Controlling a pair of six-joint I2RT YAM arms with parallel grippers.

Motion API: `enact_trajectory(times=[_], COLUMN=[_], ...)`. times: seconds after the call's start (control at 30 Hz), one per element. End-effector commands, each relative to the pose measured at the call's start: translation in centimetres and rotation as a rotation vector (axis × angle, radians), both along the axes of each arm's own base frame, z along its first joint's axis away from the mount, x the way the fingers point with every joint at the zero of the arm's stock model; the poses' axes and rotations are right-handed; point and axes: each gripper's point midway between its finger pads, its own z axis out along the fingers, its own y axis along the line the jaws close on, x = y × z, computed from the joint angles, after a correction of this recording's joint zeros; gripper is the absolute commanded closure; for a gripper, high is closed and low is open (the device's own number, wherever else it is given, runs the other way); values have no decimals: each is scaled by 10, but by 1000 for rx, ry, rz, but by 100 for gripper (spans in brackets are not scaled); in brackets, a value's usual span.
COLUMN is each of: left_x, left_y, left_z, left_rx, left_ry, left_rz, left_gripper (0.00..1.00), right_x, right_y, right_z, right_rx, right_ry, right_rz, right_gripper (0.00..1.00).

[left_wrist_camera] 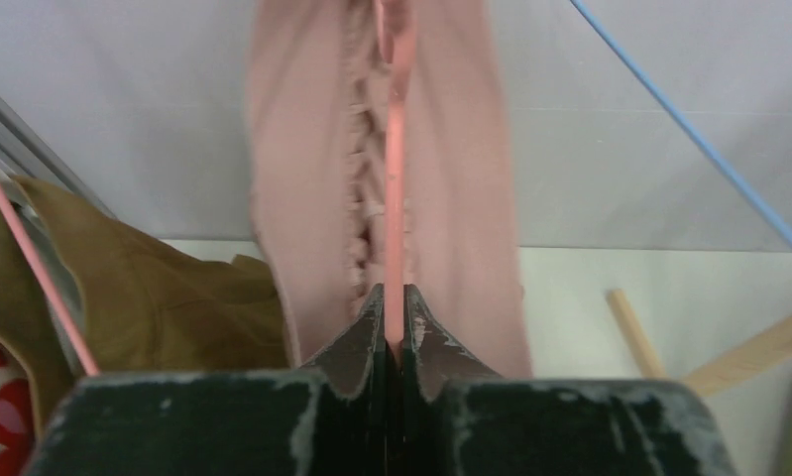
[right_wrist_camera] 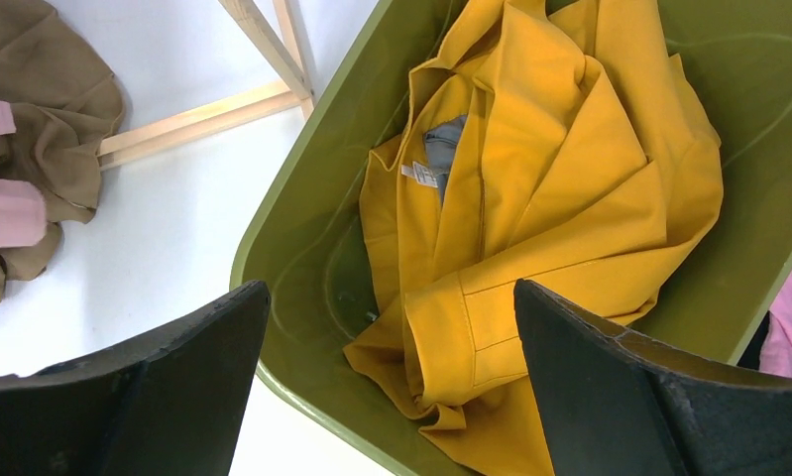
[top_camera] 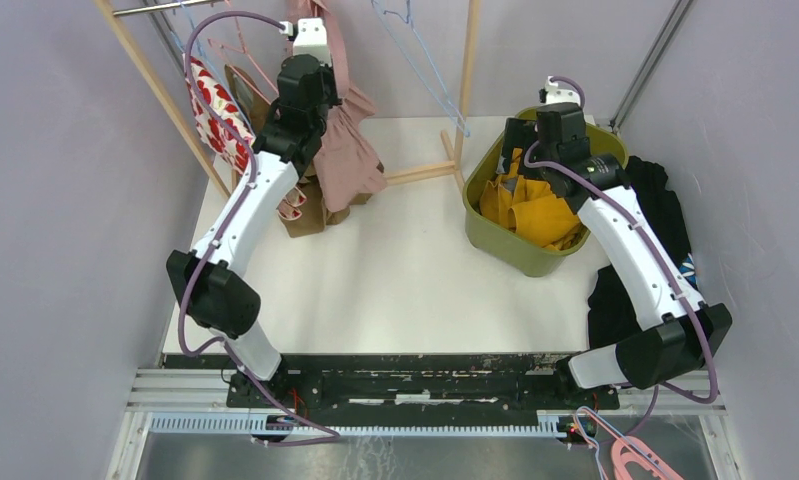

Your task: Remove the skirt from the hanger

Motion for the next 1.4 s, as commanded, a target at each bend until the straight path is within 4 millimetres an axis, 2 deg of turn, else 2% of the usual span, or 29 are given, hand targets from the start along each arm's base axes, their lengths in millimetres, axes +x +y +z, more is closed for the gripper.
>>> enact_trajectory(times=[0.0, 0.2, 0.37, 0.8, 0.93, 1.1, 1.17, 1.27, 1.37], left_x=[12, 23, 17, -30, -41, -52, -53, -55, -57], left_y=[8, 8, 8, 20, 22, 23, 21, 18, 12], left_z=[2, 11, 39, 122, 140, 148, 146, 126, 97], left_rx=[-21, -68, -113, -152, -146, -159, -163, -170, -183], left_ry=[-30, -105, -261, -536, -579, -610, -596, -547, -468], left_rz=[-24, -122, -134, -143, -150, -166, -176, -196, -223], left_gripper=[97, 97, 97, 97, 97, 97, 97, 97, 97], right_x=[0, 1, 2, 10, 13, 15, 15, 15, 13], right_y=[2, 3, 3, 7, 9, 11, 11, 11, 7], right_z=[18, 13, 8, -12, -19, -22, -23, -24, -25], right_rx=[23, 23, 19, 15, 21, 22, 20, 16, -2], right_ry=[-69, -60, -50, -12, 3, 9, 11, 15, 19], right_rz=[8, 6, 7, 4, 6, 10, 11, 12, 9], right_gripper=[0, 0, 0, 0, 0, 0, 0, 0, 0])
